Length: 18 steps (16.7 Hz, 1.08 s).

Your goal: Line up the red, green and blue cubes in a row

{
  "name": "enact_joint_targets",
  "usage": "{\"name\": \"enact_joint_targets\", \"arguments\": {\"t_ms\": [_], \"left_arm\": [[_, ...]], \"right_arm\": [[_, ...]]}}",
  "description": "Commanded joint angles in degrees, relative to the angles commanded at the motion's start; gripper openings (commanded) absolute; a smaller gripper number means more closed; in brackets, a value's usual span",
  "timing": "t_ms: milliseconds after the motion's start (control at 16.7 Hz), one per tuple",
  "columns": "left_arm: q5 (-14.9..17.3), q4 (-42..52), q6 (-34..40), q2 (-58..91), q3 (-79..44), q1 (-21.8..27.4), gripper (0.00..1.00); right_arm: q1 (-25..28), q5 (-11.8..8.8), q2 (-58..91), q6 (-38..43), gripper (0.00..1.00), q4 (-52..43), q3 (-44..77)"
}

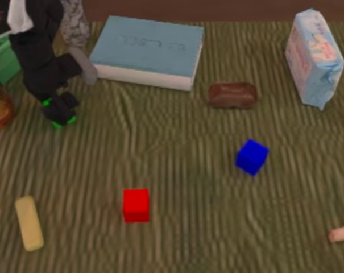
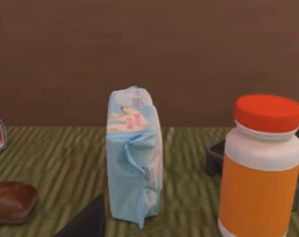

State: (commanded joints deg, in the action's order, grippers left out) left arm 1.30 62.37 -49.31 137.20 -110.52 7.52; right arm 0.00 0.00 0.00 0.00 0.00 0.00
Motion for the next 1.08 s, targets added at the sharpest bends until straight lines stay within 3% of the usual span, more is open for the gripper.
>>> {"name": "enact_joint_targets", "arguments": {"t_ms": [360, 720, 900, 1080], "left_arm": [[0.0, 11.0, 0.1, -2.3, -8.4, -0.9, 0.0], [-0.1, 11.2, 0.2, -2.7, -8.2, 0.2, 0.0], [-0.1, 10.2, 0.8, -5.6, -4.4, 5.9, 0.0], [-0.2, 8.5, 2.0, -10.2, 2.0, 15.2, 0.0]], "right_arm": [[0.0, 0.0, 0.0, 0.0, 1.0, 0.0, 0.0], [0.0, 0.0, 0.0, 0.0, 1.0, 0.0, 0.0], [0.0, 0.0, 0.0, 0.0, 1.0, 0.0, 0.0], [0.0, 0.0, 0.0, 0.0, 1.0, 0.0, 0.0]]}}
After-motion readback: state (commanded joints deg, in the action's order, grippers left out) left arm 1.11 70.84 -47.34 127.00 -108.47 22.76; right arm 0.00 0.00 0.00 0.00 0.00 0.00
